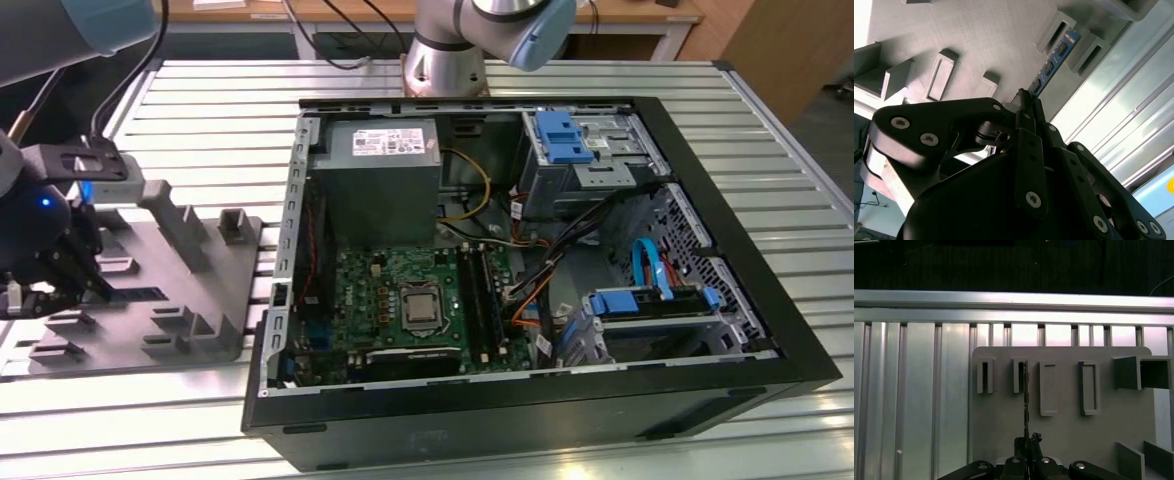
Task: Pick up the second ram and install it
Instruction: 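Pick up the second ram and move it above second insertion slot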
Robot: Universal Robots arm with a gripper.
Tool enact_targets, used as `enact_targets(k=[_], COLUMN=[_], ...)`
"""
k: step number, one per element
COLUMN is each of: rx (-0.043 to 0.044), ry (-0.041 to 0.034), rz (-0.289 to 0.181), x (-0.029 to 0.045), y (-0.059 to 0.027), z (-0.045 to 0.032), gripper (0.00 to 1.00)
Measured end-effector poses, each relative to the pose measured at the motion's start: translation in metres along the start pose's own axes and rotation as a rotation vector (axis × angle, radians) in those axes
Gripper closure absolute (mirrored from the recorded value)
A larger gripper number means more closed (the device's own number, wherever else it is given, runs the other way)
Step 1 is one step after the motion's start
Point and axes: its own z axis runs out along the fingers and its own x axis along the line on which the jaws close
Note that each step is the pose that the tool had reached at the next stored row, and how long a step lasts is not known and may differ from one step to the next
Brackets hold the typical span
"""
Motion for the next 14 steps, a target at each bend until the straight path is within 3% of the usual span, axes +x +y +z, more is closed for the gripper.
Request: enact_targets(k=[14], rx=[0.0001], ry=[-0.0001], rz=[0.0], x=[-0.0004], y=[0.0004], z=[-0.008], gripper=[0.86])
